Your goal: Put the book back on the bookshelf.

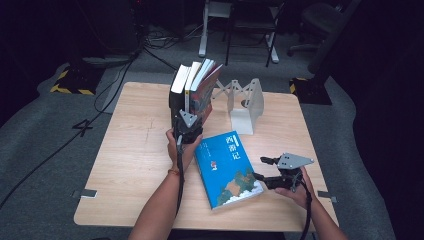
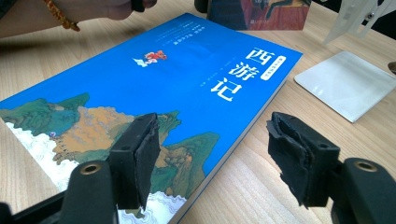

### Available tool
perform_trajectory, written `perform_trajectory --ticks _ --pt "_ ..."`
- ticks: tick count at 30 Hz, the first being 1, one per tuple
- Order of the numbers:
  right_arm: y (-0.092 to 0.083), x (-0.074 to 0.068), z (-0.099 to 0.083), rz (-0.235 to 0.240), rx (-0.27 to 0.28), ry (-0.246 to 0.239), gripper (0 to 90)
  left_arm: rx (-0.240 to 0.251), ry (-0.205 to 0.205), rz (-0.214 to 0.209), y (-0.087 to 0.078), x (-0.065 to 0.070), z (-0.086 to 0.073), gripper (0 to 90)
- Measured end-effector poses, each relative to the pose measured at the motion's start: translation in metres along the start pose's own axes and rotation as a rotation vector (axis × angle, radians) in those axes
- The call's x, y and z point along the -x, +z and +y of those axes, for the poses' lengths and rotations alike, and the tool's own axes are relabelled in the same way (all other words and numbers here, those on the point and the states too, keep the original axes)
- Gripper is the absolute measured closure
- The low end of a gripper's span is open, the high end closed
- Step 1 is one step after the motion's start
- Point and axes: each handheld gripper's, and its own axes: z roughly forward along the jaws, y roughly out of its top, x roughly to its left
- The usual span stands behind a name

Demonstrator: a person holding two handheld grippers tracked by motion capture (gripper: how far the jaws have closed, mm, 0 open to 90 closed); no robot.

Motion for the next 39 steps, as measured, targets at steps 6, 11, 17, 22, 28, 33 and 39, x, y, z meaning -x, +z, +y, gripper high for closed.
perform_trajectory --ticks 6,11,17,22,28,33,39 --pt "0.002 -0.001 -0.001 0.003 -0.012 -0.002 34.4 -0.074 0.007 -0.001 0.005 -0.003 -0.012 64.9" --pt "0.004 -0.002 -0.001 0.005 -0.017 -0.006 34.4 -0.092 0.020 0.018 0.009 0.001 -0.016 71.9" --pt "0.005 -0.002 -0.001 0.010 -0.021 -0.010 34.4 -0.095 0.002 0.069 0.014 0.005 -0.014 73.3" --pt "0.005 -0.003 -0.001 0.009 -0.021 -0.011 34.5 -0.090 -0.004 0.097 0.022 0.010 -0.011 73.7" --pt "0.004 -0.001 -0.002 0.008 -0.020 -0.011 34.4 -0.085 -0.009 0.077 0.022 0.009 -0.011 73.3" --pt "0.004 -0.002 -0.001 0.004 -0.021 -0.013 34.4 -0.081 -0.018 0.041 0.019 0.004 -0.012 70.8" --pt "0.004 -0.002 -0.001 0.005 -0.024 -0.015 34.5 -0.090 -0.010 0.000 0.011 -0.003 -0.012 64.9"
